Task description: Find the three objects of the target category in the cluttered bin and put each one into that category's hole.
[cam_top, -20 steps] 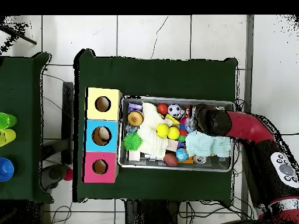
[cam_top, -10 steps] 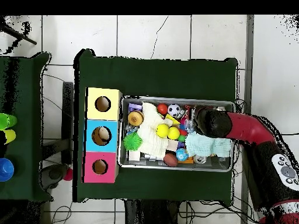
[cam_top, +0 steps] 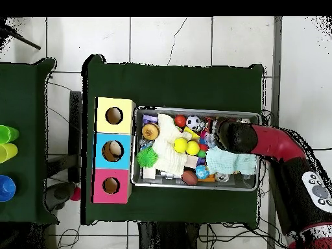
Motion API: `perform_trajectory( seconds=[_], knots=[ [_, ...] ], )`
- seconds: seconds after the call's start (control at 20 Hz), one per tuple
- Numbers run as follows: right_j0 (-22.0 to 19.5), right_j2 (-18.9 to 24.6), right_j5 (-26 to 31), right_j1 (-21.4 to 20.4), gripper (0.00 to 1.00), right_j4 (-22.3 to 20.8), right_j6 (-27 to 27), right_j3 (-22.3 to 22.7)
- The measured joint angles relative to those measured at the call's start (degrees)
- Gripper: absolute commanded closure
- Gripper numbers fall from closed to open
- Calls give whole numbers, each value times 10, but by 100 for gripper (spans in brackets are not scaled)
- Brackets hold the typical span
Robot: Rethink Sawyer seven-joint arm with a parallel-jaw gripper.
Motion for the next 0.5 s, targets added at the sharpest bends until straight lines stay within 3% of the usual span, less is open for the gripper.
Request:
perform_trajectory(
  seconds=[0.5],
  knots=[
    [0,0,16,-31,100,2,0,19]
  ],
)
